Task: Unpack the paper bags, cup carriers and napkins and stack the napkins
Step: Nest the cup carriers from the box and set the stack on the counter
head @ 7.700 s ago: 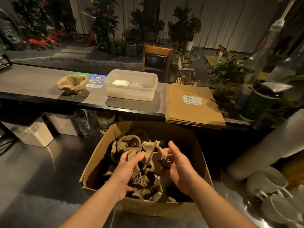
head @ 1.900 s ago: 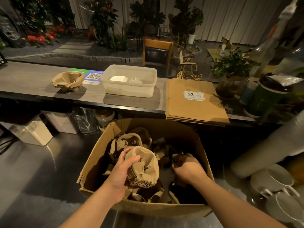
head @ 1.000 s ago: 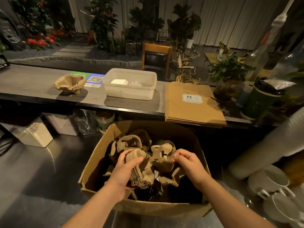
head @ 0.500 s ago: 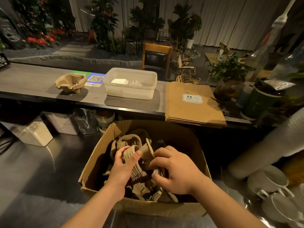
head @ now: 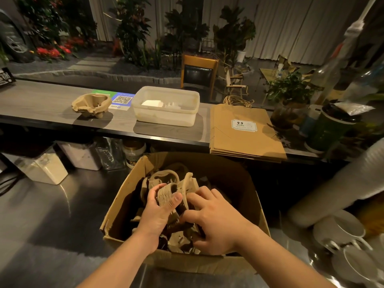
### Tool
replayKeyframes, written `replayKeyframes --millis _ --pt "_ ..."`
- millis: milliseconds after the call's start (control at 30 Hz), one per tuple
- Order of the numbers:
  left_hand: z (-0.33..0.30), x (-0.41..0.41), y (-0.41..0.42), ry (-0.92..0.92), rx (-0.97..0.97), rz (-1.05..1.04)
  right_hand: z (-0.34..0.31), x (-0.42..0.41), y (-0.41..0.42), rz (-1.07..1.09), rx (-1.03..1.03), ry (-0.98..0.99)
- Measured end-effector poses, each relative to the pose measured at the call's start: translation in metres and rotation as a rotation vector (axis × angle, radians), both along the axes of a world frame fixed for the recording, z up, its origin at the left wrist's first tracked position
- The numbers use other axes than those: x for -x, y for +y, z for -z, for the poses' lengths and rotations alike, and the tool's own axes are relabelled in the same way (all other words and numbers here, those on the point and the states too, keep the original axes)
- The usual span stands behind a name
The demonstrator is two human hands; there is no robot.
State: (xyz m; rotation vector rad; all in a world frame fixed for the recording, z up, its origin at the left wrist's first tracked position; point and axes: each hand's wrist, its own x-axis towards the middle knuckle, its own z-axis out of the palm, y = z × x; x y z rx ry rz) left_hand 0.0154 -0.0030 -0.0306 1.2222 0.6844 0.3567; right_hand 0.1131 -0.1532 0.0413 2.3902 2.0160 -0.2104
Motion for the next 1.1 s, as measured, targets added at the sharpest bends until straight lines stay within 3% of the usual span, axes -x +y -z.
replayKeyframes --millis 300,467,700,900,1000,1100 --pt "0.001 0.001 -0.001 0.027 -0.134 0.024 -0.010 0.007 0.006 0.059 0.012 -0.101" --pt "0.003 0.001 -0.002 0.018 -0.262 -0.059 -0.014 0.007 0.007 0.126 -0.020 0.037" --pt "0.005 0.003 0.001 0.014 -0.179 -0.034 -0.012 0.005 0.004 0.141 -0.035 0.292" --pt "0.001 0.002 -0.001 0.000 -0.141 -0.027 -0.013 0.004 0.004 0.099 -0.023 0.255" --pt "0.001 0.002 -0.001 -0.016 -0.100 -0.055 -0.011 0.000 0.000 0.119 -0.067 0.387" --pt "0.001 0.002 0.001 -0.009 -0.025 -0.097 -0.010 -0.006 -0.007 0.223 -0.245 0.616"
